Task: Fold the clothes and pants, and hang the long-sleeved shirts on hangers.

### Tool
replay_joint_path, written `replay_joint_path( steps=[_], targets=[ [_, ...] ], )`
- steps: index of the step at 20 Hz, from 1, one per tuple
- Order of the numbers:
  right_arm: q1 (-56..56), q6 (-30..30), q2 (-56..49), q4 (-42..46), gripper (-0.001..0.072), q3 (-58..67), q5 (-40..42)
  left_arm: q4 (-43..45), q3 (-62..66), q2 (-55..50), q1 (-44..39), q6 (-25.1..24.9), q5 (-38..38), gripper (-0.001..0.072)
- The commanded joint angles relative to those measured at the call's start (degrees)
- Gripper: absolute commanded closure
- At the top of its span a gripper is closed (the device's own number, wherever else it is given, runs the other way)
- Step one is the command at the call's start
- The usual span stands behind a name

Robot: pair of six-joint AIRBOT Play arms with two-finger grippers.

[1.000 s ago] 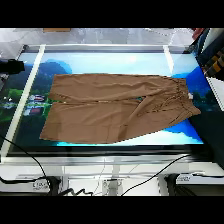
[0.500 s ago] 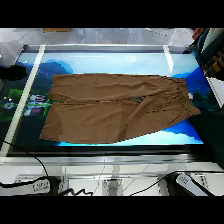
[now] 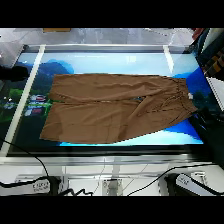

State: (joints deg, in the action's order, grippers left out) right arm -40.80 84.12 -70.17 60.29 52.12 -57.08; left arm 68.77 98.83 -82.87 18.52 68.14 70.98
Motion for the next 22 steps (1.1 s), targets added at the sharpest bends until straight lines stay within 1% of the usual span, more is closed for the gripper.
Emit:
replay_joint_path(
  steps=[1, 2, 3, 4, 8, 11, 13, 14, 15, 16, 17, 20, 21, 22],
  targets=[
    [2.0, 7.8, -3.7, 0.5, 0.0149, -0.4, 10.5, -0.3, 0.0, -1.0, -0.1, 0.0, 0.4, 0.0677],
    [2.0, 8.0, -5.0, 0.5, 0.0149, -0.1, 11.6, -0.3, 0.0, -1.3, -0.1, 0.0, 1.0, 0.0647],
    [2.0, 8.0, -6.3, 0.4, 0.0149, 0.4, 12.2, -0.3, 0.0, -1.8, -0.1, 0.0, 1.9, 0.0505],
    [2.0, 8.0, -7.7, 0.5, 0.0149, 1.1, 12.3, -0.3, 0.0, -2.1, -0.1, 0.0, 2.8, 0.0409],
    [2.0, 8.0, -11.7, 0.2, 0.0159, 4.2, 14.6, -0.3, 0.0, -2.8, -0.1, 0.1, 5.3, 0.0406],
    [2.0, 7.9, -13.9, -0.2, 0.016, 6.3, 14.6, -0.3, 0.0, -3.0, -0.1, 3.2, 5.6, 0.0406],
    [2.0, 7.8, -14.7, -0.1, 0.0161, 6.9, 14.9, -0.2, 0.0, -3.3, 0.0, 3.5, 7.4, 0.0405],
    [2.0, 7.8, -14.9, -0.2, 0.0211, 6.9, 14.9, 0.0, -0.1, -3.5, 0.0, 3.5, 8.8, 0.0406],
    [2.1, 7.7, -15.0, 0.0, 0.0321, 6.9, 14.7, 0.3, -0.2, -3.9, 0.0, 3.5, 10.4, 0.0406],
    [2.3, 6.9, -15.2, 0.0, 0.0414, 6.9, 14.8, 0.2, -0.6, -4.0, 0.0, 3.5, 11.0, 0.0406],
    [2.5, 5.8, -15.4, -0.1, 0.044, 6.9, 15.1, 0.2, -1.5, -4.0, 0.0, 3.5, 10.9, 0.0406],
    [4.4, 5.7, -15.8, 0.0, 0.0442, 6.9, 17.3, 0.2, -4.5, -4.0, 0.0, 3.5, 10.7, 0.0407],
    [4.9, 5.7, -15.8, -0.1, 0.0518, 6.9, 17.8, 0.2, -5.6, -4.0, 0.0, 3.8, 10.7, 0.0407],
    [5.2, 5.8, -15.5, -0.1, 0.0688, 6.9, 17.5, 0.2, -6.4, -4.0, 0.0, 4.1, 10.7, 0.0412]
  ],
)
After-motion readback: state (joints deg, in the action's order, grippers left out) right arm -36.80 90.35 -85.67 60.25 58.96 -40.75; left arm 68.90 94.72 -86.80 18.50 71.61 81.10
